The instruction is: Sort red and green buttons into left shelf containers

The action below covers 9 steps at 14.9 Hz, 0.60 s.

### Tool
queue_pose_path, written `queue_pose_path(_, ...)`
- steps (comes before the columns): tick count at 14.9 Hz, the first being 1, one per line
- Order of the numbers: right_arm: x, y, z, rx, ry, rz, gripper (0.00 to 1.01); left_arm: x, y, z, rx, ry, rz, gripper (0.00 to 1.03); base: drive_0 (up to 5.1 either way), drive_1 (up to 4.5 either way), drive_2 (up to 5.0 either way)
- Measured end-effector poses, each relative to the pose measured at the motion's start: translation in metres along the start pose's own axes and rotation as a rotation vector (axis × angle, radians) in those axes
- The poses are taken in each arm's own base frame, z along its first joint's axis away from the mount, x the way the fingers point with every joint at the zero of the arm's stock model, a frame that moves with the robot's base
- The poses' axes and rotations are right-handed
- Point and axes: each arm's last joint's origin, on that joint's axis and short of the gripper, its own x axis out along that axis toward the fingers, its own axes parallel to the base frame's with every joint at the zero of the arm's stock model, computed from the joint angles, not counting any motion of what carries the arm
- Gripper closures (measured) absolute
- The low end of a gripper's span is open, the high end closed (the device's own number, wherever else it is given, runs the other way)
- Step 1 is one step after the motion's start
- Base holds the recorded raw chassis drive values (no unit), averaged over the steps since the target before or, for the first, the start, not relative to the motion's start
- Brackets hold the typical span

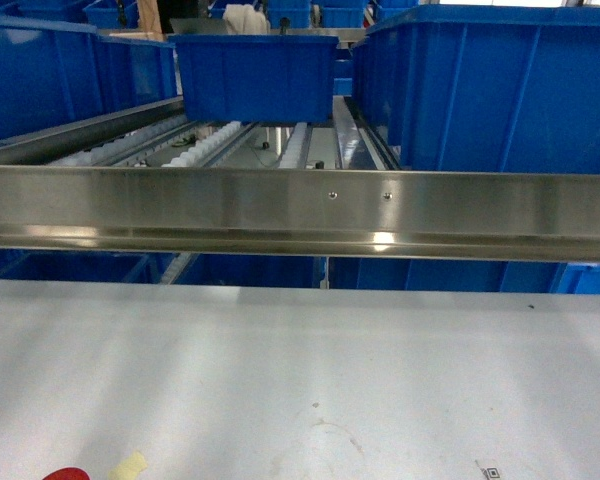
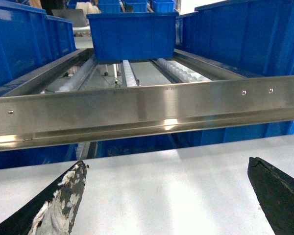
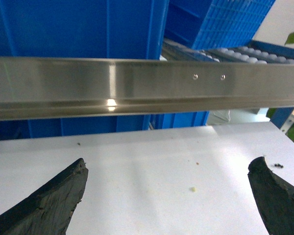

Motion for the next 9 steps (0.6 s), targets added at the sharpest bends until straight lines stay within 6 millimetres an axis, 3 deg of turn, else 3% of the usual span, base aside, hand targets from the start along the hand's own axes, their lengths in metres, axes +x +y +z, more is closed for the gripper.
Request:
queue_pose_path(4,0.031,-0.013,-0.03,-0.029,0.153,-0.08,0.03,0.015,-0.018,-0.026,-0.003,0.172,-0.064,0.05,0.0,0.0,0.0)
queue_pose_path(9,0.03,-0.013,-0.033,-0.04,0.177,-0.079,0.03,0.017,-0.018,-0.028,-0.003,0.183,-0.058,0.05,0.0,0.0,0.0)
